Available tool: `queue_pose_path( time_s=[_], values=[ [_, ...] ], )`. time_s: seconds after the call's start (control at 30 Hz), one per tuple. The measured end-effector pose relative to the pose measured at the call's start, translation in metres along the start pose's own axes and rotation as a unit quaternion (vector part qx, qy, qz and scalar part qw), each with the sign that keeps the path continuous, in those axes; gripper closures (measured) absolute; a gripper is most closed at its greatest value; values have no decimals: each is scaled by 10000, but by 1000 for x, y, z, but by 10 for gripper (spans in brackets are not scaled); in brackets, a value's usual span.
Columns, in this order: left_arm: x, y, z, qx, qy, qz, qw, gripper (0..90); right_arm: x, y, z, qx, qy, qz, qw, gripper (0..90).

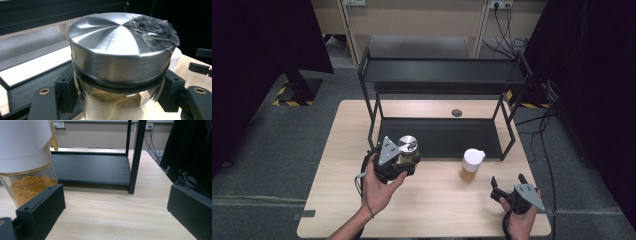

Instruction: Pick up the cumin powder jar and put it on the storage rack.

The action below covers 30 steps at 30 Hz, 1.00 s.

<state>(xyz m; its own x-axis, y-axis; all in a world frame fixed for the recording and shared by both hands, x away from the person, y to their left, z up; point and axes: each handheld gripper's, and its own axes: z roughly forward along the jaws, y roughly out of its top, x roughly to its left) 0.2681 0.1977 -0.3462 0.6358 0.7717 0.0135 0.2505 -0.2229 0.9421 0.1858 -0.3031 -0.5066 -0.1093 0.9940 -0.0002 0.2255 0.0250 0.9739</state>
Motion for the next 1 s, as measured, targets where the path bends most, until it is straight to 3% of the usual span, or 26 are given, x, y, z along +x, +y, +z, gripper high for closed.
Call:
queue_pose_path(
  time_s=[0.23, 0.47, 1.0],
  values=[
    [2, 14, -2, -65, 113, 73, 9999, 304, 1, 0, 0, 8, 4, 21, 10000, 15],
    [8, 40, -5, -149, 228, 110, 9996, 303, 0, 0, 0, 8, 7, 13, 10000, 16],
    [18, 76, -8, -223, 420, 26, 9989, 304, 1, 0, 0, 6, 9, -13, 10000, 15]
  ],
)
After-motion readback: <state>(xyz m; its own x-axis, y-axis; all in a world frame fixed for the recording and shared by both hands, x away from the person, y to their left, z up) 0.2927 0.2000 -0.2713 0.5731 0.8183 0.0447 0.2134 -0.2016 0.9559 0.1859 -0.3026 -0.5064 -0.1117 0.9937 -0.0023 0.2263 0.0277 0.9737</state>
